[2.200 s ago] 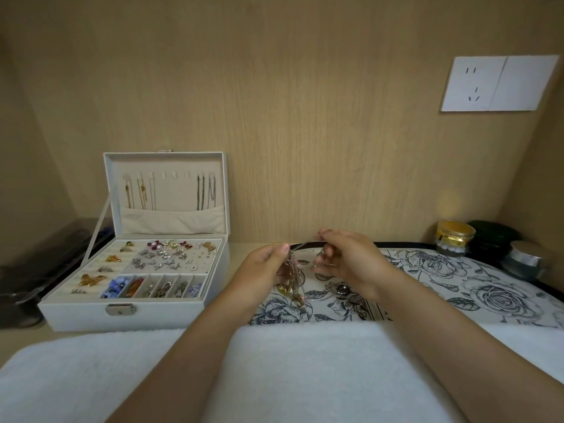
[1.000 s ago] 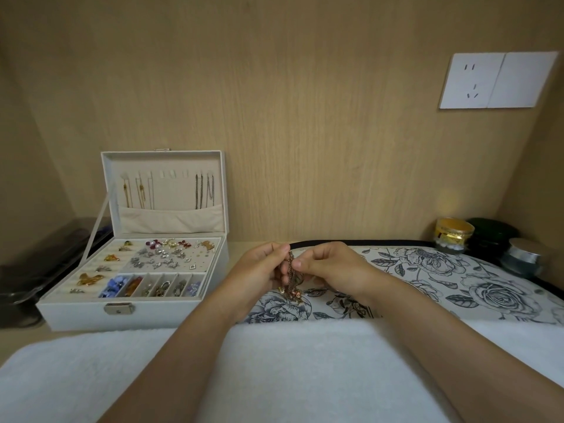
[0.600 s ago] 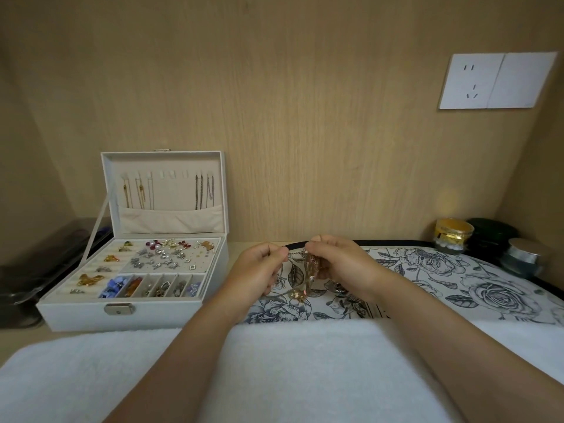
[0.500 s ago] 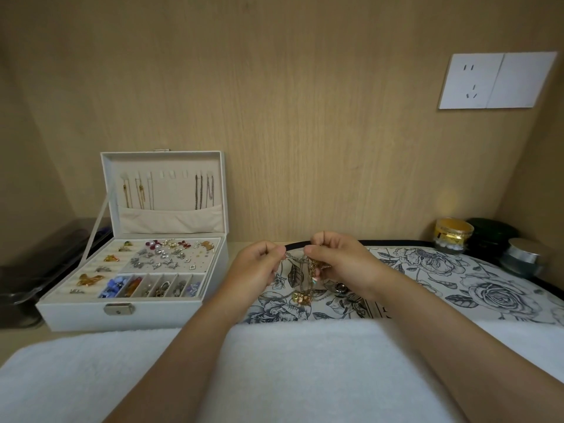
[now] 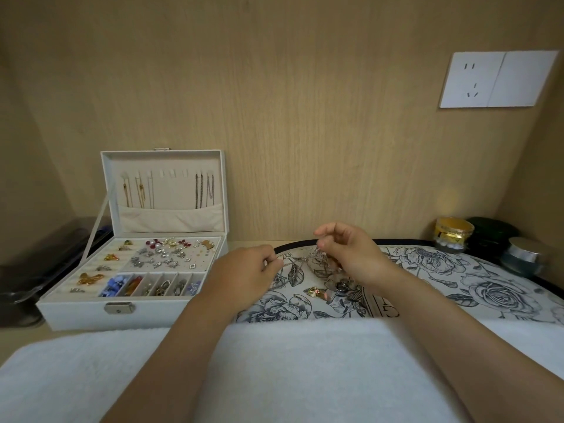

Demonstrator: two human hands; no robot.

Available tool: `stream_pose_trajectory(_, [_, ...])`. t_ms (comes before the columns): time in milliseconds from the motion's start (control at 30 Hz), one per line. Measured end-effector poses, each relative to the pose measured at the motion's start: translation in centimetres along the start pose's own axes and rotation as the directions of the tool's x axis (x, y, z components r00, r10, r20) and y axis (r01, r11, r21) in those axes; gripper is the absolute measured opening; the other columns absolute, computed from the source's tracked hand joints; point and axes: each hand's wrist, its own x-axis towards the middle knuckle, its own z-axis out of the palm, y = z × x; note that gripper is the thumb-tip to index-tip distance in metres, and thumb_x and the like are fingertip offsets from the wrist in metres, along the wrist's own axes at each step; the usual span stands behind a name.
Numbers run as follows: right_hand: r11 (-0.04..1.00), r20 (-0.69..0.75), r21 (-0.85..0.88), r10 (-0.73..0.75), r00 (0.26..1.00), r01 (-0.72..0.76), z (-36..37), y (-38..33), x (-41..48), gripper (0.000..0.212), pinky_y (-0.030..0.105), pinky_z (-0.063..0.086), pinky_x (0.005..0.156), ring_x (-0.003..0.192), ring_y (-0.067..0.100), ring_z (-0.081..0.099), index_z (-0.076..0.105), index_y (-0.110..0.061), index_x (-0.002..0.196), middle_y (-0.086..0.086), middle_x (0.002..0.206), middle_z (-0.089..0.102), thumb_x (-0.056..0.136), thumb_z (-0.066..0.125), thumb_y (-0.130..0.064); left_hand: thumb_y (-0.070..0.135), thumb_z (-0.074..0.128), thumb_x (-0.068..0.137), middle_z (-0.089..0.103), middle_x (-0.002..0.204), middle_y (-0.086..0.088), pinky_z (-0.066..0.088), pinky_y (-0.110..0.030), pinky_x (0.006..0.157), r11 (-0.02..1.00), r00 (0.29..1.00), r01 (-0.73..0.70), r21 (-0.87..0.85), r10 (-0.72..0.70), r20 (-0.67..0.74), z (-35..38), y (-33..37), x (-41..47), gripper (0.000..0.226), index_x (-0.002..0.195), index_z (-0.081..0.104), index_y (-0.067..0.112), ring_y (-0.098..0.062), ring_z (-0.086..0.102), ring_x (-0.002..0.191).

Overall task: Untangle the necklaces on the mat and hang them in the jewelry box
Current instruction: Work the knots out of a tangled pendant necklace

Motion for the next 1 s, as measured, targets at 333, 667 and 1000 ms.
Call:
stream_pose_trajectory(333, [0.826,0.064,-0.536,-0.167,0.984,0.175,-0.3,2.0,0.4,0.019,0.023,0.048,0.07,0.068,-0.005,0.056,0.069,-0.033,0.085,-0.01,0.088,0.067,0.091,0.07,-0.015,0.052,0.052,0.094,0.067,0.083,0.008,0.048,-0.029,0.08,0.878,1.0,0.005,0.478,-0.015,0.018,-0.3,-0.7,0.1,0.033,0.085,0.07,0.026,-0.013,0.059,0.089])
stream_pose_trajectory(667, [0.592,0.191,-0.758,-0.197,0.961,0.272,0.8,2.2,0.0,0.015,0.034,0.041,0.096,0.105,0.013,0.052,0.072,-0.038,0.09,-0.015,0.101,0.066,0.087,0.069,-0.024,0.036,0.058,0.093,0.064,0.11,0.007,0.039,-0.034,0.092,0.936,0.993,-0.119,0.332,0.119,0.02,1.1,0.6,0.0,0.018,0.109,0.067,0.034,-0.017,0.053,0.107])
stream_pose_trajectory(1000, [0.393,0.305,-0.837,-0.245,0.92,0.382,2.0,1.7,-0.3,0.014,0.033,0.04,0.088,0.092,0.014,0.052,0.072,-0.027,0.083,-0.01,0.092,0.065,0.091,0.064,-0.036,0.033,0.068,0.089,0.063,0.096,0.01,0.05,-0.032,0.079,0.996,0.997,-0.043,0.074,0.039,0.06,2.6,0.7,0.1,0.004,0.09,0.07,0.03,-0.011,0.057,0.095])
